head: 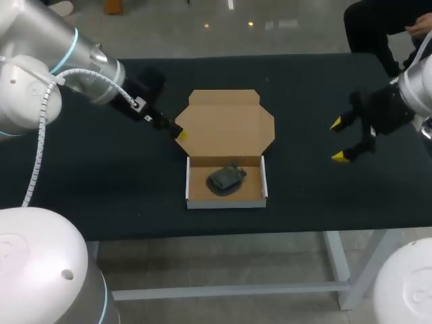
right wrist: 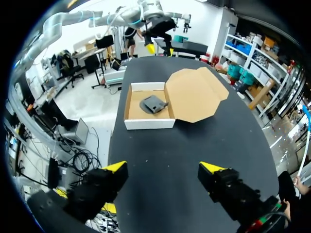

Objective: Assemble the packaging by folding the flat box into shape, placing the metal phone stand inside, and closing the box properly

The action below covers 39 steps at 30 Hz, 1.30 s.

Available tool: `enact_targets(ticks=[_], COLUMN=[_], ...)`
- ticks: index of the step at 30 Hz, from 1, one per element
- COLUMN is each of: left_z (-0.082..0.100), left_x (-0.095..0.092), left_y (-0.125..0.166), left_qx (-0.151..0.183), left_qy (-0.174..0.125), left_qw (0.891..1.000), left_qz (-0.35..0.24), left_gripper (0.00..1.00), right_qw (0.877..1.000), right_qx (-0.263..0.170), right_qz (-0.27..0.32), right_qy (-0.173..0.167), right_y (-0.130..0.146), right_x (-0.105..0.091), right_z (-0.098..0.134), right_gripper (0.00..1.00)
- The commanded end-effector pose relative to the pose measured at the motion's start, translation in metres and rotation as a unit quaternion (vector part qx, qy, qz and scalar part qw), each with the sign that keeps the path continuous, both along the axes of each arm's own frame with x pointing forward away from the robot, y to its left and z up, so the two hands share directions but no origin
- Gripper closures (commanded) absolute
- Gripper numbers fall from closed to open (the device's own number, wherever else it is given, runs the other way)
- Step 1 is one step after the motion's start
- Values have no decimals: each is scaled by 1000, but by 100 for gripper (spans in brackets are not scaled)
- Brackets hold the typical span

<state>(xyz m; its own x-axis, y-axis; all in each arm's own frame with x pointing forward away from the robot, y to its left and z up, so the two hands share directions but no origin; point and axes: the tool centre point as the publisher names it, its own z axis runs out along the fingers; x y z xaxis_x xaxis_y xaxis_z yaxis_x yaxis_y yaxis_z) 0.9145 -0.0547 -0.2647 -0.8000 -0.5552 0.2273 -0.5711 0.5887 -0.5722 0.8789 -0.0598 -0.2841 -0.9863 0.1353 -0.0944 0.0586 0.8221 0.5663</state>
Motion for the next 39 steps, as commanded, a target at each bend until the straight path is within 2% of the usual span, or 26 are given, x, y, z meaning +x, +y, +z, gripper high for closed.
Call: enact_targets(ticks=[1, 6, 23, 31, 39], left_z=[-5, -12, -34, -41, -54], left_x=[6, 21, 72, 93, 113], left_y=[5, 13, 37, 38, 39], left_qx=[-12, -19, -56, -74, -99], left_qy=[-6, -17, -13, -5, 18], left_qw=[1000, 1000, 998, 997, 995], left_qz=[-1, 8, 10, -8, -23], left_gripper=[0, 0, 0, 0, 0], right_qw=[1000, 999, 997, 994, 993], right_qx=[-21, -31, -70, -88, -99], right_qz=[8, 14, 42, 57, 64], right_qy=[13, 13, 16, 12, 17], right_y=[8, 15, 40, 54, 65], right_x=[4, 11, 48, 66, 77], right_z=[12, 20, 37, 46, 48], right_gripper=[0, 0, 0, 0, 0])
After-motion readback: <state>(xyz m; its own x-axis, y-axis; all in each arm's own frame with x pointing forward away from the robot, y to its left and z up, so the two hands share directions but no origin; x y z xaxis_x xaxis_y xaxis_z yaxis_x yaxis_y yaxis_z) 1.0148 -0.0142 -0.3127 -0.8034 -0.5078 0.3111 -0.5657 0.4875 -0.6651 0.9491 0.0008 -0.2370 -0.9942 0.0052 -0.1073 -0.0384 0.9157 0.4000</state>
